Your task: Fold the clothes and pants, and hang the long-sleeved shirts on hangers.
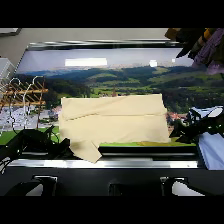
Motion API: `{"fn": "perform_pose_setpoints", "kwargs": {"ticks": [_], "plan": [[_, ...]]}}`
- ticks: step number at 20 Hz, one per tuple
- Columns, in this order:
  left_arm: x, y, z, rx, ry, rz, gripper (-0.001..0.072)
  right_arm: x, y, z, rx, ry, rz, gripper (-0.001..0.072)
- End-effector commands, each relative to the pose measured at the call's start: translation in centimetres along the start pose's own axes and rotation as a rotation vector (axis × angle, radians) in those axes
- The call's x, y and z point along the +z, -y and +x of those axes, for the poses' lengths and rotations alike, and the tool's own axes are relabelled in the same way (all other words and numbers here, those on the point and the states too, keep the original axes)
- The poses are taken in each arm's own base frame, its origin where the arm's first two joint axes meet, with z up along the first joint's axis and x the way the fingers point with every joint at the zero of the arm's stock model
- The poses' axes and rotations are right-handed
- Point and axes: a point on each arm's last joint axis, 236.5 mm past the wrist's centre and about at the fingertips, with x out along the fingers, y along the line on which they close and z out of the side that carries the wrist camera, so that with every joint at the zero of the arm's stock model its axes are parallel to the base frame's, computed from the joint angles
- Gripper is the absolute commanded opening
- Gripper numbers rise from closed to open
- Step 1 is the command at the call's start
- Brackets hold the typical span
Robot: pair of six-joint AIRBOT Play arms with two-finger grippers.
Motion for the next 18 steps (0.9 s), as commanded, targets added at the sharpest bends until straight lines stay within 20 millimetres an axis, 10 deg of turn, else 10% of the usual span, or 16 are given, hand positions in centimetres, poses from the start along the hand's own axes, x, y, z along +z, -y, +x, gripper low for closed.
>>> {"fn": "perform_pose_setpoints", "kwargs": {"ticks": [1, 7, 12, 18], "plan": [[0.1, 0.0, 0.0, -0.001, 0.004, 0.000, 0.0014, 0.2, -0.6, 1.3, 0.043, 0.022, 0.004, 0.0440], [0.1, 0.0, 0.0, -0.001, 0.005, 0.000, 0.0015, 0.2, -0.5, 2.8, 0.060, 0.044, 0.024, 0.0408], [0.3, -0.1, -0.3, 0.009, 0.012, 0.023, 0.0014, 0.4, -1.3, 2.6, 0.092, 0.059, -0.007, 0.0032], [-0.7, -1.4, -5.1, 0.026, 0.062, 0.079, 0.0013, -3.4, -2.9, -0.3, 0.106, 0.004, -0.036, 0.0030]]}}
